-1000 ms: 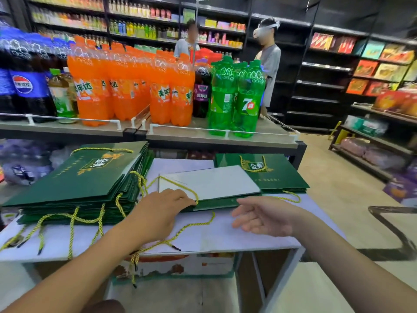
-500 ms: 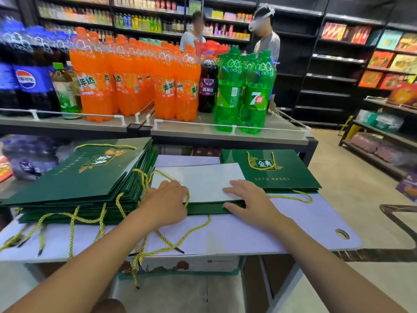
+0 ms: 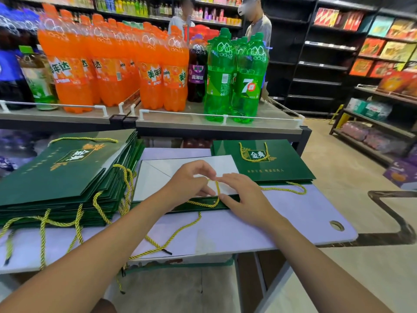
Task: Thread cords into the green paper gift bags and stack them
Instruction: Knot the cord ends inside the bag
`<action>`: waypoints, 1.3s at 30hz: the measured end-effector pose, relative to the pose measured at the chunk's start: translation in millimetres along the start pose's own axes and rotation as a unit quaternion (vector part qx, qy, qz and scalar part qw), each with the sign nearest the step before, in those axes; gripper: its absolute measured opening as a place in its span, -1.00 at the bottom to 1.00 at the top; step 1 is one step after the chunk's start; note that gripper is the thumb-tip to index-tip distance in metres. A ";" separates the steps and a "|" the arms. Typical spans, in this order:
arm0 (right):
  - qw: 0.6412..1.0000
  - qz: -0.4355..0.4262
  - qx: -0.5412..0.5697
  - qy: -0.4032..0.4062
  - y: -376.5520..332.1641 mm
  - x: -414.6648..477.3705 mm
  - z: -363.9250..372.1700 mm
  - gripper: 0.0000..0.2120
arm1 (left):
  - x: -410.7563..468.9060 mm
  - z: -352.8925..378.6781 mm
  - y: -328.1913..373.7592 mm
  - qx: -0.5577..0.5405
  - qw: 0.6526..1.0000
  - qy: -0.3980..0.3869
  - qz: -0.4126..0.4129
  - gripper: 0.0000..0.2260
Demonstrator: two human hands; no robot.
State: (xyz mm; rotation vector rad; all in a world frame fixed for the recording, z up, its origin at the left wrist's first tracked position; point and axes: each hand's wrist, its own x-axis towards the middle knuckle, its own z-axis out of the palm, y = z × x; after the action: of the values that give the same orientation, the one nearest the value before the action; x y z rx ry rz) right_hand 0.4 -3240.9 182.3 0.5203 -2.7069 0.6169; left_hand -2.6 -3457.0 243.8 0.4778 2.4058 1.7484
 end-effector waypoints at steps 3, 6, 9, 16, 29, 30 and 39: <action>1.000 0.013 0.010 -0.001 0.9 0.2 0.9 -0.58 | 2.2 -16.7 -11.6 0.342 0.937 0.023 0.066 -0.79; 1.000 0.006 0.024 0.017 1.2 1.7 1.0 -0.66 | 3.5 -28.0 -26.4 0.440 0.894 -0.049 0.073 -0.79; 0.997 -0.010 0.022 0.068 2.1 1.1 0.5 -0.82 | 2.5 -32.1 -36.5 0.431 0.887 -0.085 0.141 -0.59; 0.982 0.006 0.134 0.134 -5.1 -1.0 -7.4 -0.76 | 3.8 -23.5 -41.1 0.141 0.978 -0.093 0.119 -0.80; 0.982 -0.009 0.175 0.069 -14.4 -13.2 -10.5 -0.79 | 6.3 -30.5 -43.6 -0.093 0.993 0.036 0.063 -0.69; 0.985 0.005 0.156 0.077 -13.8 -11.7 -9.7 -0.75 | 5.3 -31.5 -44.2 -0.097 0.991 0.045 0.076 -0.63; 0.933 0.160 0.233 0.224 -6.2 -4.5 -16.5 -0.64 | 8.7 -21.1 -69.2 0.331 0.932 0.072 0.128 -0.71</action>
State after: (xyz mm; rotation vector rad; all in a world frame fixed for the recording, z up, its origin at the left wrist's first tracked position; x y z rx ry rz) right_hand 10.5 -3237.2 196.9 0.0174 -2.2131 1.3071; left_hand -29.1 -3492.6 186.0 0.7823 3.1378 1.0112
